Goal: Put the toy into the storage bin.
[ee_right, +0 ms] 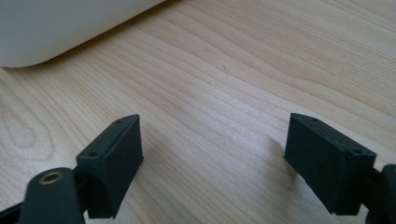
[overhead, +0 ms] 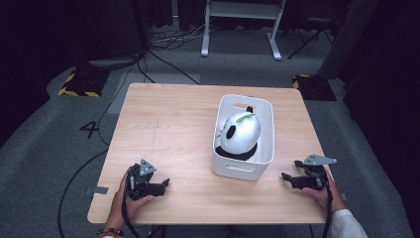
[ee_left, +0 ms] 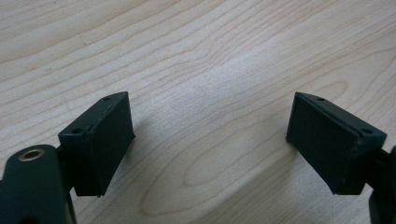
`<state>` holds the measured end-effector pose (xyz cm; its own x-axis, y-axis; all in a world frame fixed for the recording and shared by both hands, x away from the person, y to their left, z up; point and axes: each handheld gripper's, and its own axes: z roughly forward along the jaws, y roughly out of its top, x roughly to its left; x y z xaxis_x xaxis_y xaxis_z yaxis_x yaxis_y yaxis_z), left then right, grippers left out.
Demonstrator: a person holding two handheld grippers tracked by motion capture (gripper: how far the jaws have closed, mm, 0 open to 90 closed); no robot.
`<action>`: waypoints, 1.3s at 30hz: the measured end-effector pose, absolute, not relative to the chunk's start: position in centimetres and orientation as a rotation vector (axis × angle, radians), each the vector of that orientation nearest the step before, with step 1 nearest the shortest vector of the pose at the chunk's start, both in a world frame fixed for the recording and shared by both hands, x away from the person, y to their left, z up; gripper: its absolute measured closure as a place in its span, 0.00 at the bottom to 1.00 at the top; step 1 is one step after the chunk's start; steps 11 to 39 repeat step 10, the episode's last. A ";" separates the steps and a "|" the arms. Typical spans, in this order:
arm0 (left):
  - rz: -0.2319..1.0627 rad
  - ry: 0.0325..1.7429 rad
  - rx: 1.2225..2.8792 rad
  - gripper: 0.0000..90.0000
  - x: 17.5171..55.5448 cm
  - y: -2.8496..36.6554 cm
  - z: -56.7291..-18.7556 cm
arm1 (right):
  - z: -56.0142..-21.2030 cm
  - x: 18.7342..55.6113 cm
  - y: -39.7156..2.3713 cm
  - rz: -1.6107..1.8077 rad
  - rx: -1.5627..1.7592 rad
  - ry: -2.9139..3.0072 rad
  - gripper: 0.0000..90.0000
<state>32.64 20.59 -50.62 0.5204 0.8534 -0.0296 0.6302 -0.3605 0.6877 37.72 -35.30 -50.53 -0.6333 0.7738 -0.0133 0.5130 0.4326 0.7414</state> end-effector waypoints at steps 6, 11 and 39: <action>0.443 1.202 2.111 0.17 32.6 20.6 -50.6 | -50.5 37.7 -35.3 1.029 1.100 2.338 0.21; 0.445 1.204 2.111 0.16 32.6 20.6 -50.6 | -50.5 37.7 -35.3 1.029 1.100 2.338 0.21; 0.445 1.204 2.111 0.16 32.6 20.6 -50.6 | -50.5 37.7 -35.3 1.029 1.100 2.338 0.21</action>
